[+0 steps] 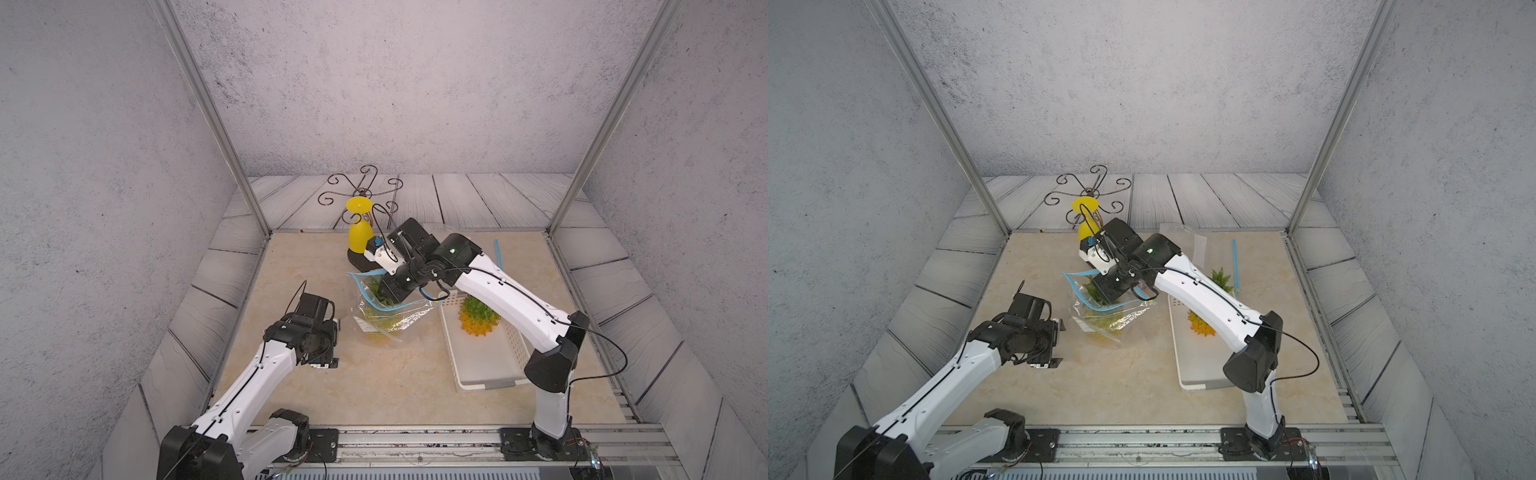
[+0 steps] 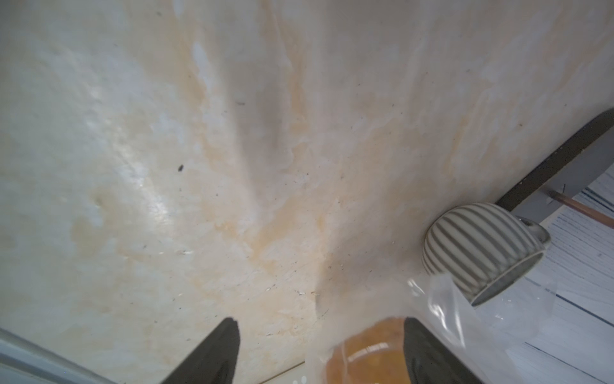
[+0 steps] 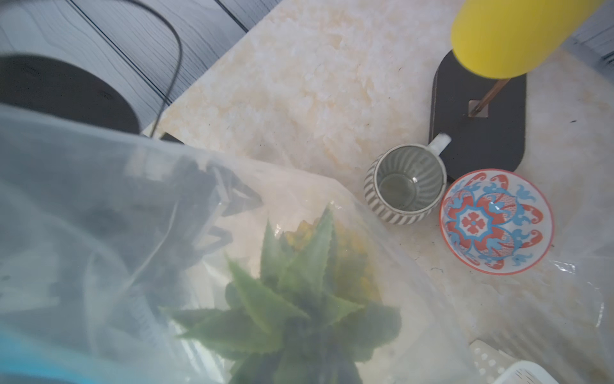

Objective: Open the zip-top bag and take out the pineapple
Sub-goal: Pick up the pineapple from the zipper food storage bag.

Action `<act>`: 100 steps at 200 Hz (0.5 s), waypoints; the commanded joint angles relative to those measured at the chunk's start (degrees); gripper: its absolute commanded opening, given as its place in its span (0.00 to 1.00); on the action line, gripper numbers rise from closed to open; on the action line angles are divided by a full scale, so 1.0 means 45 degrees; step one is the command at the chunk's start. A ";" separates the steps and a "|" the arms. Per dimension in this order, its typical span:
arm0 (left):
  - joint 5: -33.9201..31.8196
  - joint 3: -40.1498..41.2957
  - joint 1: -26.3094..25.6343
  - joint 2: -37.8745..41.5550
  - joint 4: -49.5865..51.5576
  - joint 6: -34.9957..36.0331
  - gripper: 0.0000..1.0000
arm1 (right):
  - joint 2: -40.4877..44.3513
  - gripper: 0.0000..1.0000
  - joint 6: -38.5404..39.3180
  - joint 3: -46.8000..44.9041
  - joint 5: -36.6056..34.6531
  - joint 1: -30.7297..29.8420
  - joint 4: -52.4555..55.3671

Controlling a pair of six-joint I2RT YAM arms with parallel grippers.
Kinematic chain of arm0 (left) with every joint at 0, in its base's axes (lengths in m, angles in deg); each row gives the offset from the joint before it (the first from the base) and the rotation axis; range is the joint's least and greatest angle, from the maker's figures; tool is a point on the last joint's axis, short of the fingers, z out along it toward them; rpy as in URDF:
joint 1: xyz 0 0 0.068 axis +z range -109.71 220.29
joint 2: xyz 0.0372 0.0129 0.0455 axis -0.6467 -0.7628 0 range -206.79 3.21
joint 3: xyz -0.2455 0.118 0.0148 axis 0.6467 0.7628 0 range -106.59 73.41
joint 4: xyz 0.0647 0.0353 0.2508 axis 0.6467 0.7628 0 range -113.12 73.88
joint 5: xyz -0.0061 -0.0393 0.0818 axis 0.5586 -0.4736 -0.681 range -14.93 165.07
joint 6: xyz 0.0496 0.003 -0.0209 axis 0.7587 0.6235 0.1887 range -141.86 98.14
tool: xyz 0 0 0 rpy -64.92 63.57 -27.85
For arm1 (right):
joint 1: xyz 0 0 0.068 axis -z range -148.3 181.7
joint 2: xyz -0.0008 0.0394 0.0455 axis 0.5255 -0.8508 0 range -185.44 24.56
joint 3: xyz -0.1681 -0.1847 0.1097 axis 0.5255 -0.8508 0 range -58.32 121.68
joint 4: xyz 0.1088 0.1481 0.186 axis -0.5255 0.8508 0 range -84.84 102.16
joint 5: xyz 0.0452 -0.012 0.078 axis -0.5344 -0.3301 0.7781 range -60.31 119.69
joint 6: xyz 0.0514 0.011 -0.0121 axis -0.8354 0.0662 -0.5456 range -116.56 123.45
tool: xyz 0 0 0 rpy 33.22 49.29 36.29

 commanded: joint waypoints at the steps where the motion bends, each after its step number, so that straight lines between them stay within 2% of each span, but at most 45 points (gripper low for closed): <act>1: 0.0368 0.0336 0.0104 -0.0426 -0.1843 -0.1025 0.80 | 0.1210 0.00 -0.0347 0.0814 0.0835 0.0014 -0.0301; 10: 0.0360 0.0407 0.0220 -0.0635 -0.2276 -0.1043 0.81 | 0.1193 0.00 -0.0409 0.0965 0.0971 0.0004 -0.0216; 13: 0.0347 0.0439 0.0258 -0.0682 -0.2435 -0.1058 0.86 | 0.1170 0.00 -0.0429 0.1011 0.1001 0.0000 -0.0184; 29: 0.0129 0.0534 0.0417 -0.0685 -0.3098 -0.1102 0.92 | 0.1178 0.00 -0.0473 0.1121 0.1028 0.0016 -0.0043; 33: 0.0015 0.0543 0.0422 -0.0630 -0.3159 -0.1103 0.97 | 0.1182 0.00 -0.0471 0.1103 0.1016 0.0014 -0.0029; 80: -0.1460 0.1289 0.0902 0.1713 -0.3462 -0.1724 0.97 | 0.1215 0.00 -0.0654 0.0965 0.1157 0.0024 -0.0095; 91: -0.1238 0.1300 0.0983 0.1661 -0.3722 -0.1259 0.97 | 0.1203 0.00 -0.0757 0.1001 0.1230 0.0041 -0.0194; 100: -0.0467 0.1411 0.1017 0.1337 -0.4295 -0.0838 0.97 | 0.1150 0.00 -0.0817 0.1057 0.1343 0.0055 -0.0200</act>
